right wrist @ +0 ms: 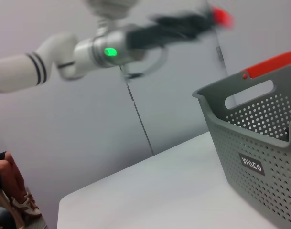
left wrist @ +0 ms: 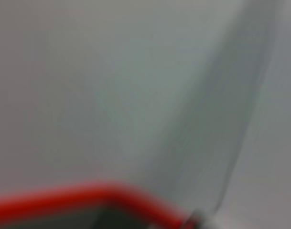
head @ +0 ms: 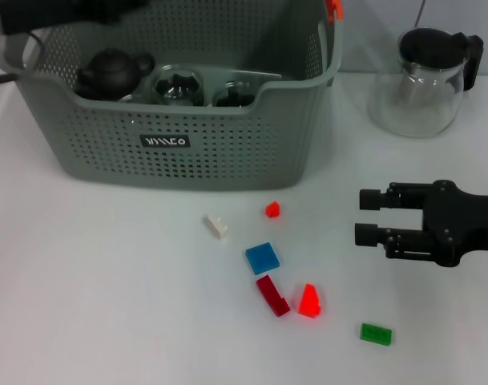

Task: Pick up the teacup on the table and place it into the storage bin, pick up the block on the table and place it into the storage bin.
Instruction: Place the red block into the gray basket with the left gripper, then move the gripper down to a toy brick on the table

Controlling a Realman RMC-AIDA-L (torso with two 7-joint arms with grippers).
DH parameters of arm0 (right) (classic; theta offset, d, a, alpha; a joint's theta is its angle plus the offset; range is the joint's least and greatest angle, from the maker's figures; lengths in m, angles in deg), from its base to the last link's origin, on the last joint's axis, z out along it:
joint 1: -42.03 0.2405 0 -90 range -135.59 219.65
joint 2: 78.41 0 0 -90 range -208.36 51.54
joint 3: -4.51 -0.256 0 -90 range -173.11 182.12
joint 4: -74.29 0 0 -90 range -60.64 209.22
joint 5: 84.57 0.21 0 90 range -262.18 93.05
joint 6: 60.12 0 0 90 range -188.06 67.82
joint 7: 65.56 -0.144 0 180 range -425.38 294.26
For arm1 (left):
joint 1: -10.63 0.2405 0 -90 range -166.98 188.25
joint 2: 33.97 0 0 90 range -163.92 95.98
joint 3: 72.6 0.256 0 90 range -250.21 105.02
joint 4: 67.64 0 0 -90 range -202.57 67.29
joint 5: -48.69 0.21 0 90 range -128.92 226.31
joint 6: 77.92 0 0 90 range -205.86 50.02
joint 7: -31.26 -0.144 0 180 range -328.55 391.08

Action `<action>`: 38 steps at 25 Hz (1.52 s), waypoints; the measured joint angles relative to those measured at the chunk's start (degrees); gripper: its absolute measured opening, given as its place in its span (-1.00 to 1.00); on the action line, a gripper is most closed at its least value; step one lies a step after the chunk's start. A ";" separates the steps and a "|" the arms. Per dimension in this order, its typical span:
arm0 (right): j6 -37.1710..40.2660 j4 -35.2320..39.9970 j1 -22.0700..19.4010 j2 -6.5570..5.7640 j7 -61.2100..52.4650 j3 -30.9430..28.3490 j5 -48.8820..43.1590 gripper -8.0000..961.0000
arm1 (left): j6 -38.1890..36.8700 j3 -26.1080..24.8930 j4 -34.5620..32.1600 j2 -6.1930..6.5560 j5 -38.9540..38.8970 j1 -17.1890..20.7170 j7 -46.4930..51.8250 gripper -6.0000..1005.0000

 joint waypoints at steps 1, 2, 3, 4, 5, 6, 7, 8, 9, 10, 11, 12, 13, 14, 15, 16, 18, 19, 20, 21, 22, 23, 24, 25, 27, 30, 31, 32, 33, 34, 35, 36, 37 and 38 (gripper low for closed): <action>0.00 -0.01 -0.03 0.00 0.01 0.00 0.00 0.37 | 3.29 2.76 -0.50 0.03 2.61 -0.54 1.98 -0.43; 0.00 -0.01 -0.05 -0.01 0.01 0.00 0.00 0.37 | 7.11 5.56 -0.73 0.01 6.39 -1.48 4.76 -0.42; 0.00 -0.01 -0.05 -0.01 0.02 0.00 0.00 0.37 | 10.40 8.03 -0.86 -0.07 10.09 -2.35 7.45 -0.41; -0.01 -0.01 -0.01 -0.02 0.01 0.00 0.00 0.37 | 13.04 10.13 -0.73 -0.20 13.69 -3.29 10.22 -0.40; -0.01 -0.01 0.03 -0.02 0.01 0.00 -0.01 0.37 | 15.33 11.62 -0.59 -0.36 16.90 -3.99 12.77 -0.39; -0.01 -0.01 0.07 -0.02 0.02 0.00 0.00 0.37 | 18.77 13.98 -0.43 -0.98 21.86 -5.04 16.23 -0.38; -0.02 -0.01 0.07 -0.02 0.02 0.00 0.01 0.37 | 19.34 14.22 -0.44 -1.14 22.66 -5.15 16.58 -0.37; -0.02 -0.01 0.07 -0.02 0.02 0.00 0.03 0.37 | 20.23 14.66 -0.54 -1.55 23.72 -5.32 16.97 -0.36; -0.02 -0.01 0.07 -0.02 0.02 0.00 0.04 0.37 | 21.74 14.82 -1.63 -2.59 24.38 -5.24 17.07 -0.35; -0.02 -0.01 0.07 -0.02 0.02 0.00 0.06 0.37 | 21.74 14.82 -1.63 -2.59 24.38 -5.24 17.07 -0.34; -0.02 -0.01 0.08 -0.02 0.02 0.01 0.06 0.37 | 21.91 14.53 -2.59 -2.99 23.46 -4.81 16.54 -0.34; -0.02 -0.01 0.06 -0.02 0.02 0.00 0.07 0.37 | 21.73 14.06 -3.98 -3.27 21.54 -4.01 15.83 -0.33; -0.02 -0.01 0.06 -0.02 0.02 0.00 0.08 0.37 | 21.03 13.49 -5.35 -3.49 18.67 -2.96 14.74 -0.32; -0.03 -0.01 0.02 -0.02 0.02 0.01 0.10 0.37 | 21.03 13.49 -5.35 -3.49 18.67 -2.96 14.74 -0.31; -0.02 0.00 -0.05 -0.02 0.02 0.00 0.12 0.37 | 18.72 11.84 -7.20 -3.71 11.82 -0.63 11.98 -0.30; 0.01 -0.01 -0.13 -0.01 0.02 0.00 0.15 0.37 | 17.44 10.87 -7.67 -3.77 8.76 0.44 10.52 -0.16; 0.00 -0.01 -0.29 -0.02 0.02 -0.09 0.17 0.37 | 6.86 4.74 -6.24 -3.63 -6.51 5.09 1.64 0.12; 0.02 -0.01 -0.35 -0.02 0.02 -0.15 0.18 0.37 | 5.07 3.87 -5.80 -3.60 -8.04 5.60 0.38 0.15; 0.08 0.00 -0.37 -0.02 0.02 -0.16 0.18 0.37 | 1.24 2.19 -4.87 -3.41 -10.42 6.56 -2.10 0.19; 0.15 -0.01 -0.38 -0.02 0.02 -0.15 0.18 0.37 | -3.68 -0.14 -3.57 -3.29 -12.85 7.83 -5.00 0.22; 0.19 -0.01 -0.39 -0.02 0.02 -0.16 0.18 0.37 | -7.92 -2.44 -2.43 -3.24 -14.17 8.90 -7.57 0.26; 0.19 0.00 -0.39 -0.02 0.02 -0.16 0.18 0.37 | -11.59 -4.36 -1.56 -3.34 -14.24 10.21 -9.94 0.29; 0.12 -0.01 -0.45 -0.02 0.01 -0.17 0.16 0.37 | -14.28 -5.65 -1.06 -3.46 -13.87 11.25 -12.20 0.33; 0.06 0.00 -0.53 -0.01 0.01 -0.17 0.11 0.37 | -16.86 -6.41 -0.61 -3.92 -12.52 12.69 -14.97 0.36; 0.03 0.00 -0.64 -0.02 0.00 -0.18 0.03 0.37 | -19.51 -6.65 -0.61 -4.95 -8.92 15.25 -21.13 0.36; 0.00 0.00 -0.71 0.01 0.00 -0.19 0.06 0.37 | -20.67 -4.83 -0.39 -7.04 -0.76 18.69 -29.93 0.35; -0.01 0.00 -0.71 0.03 0.00 -0.18 0.06 0.37 | -20.38 -3.91 -0.07 -7.62 1.18 19.09 -31.20 0.35; -0.02 0.00 -0.72 0.04 0.00 -0.19 0.04 0.37 | -19.77 -2.93 0.46 -8.13 3.24 19.37 -32.54 0.35; -0.01 0.00 -0.68 0.05 -0.02 -0.18 0.00 0.37 | -18.55 -1.57 1.48 -8.63 5.32 19.43 -33.72 0.35; -0.01 0.00 -0.66 0.06 -0.06 -0.18 -0.01 0.37 | -16.75 -0.18 3.15 -8.87 6.66 19.24 -35.02 0.35; -0.02 0.00 -0.60 0.05 -0.13 -0.19 0.00 0.37 | -14.37 1.33 5.31 -9.05 7.60 18.88 -36.51 0.34; -0.02 0.00 -0.50 0.01 -0.27 -0.18 0.03 0.37 | -12.60 2.24 6.88 -9.03 7.88 18.42 -37.49 0.34; -0.02 0.00 -0.44 -0.09 -0.41 -0.21 0.09 0.37 | -10.30 3.21 8.90 -9.03 8.10 17.75 -38.65 0.34; -0.02 0.00 -0.37 -0.16 -0.51 -0.22 0.13 0.37 | -7.69 3.89 10.74 -9.00 8.13 16.88 -39.75 0.34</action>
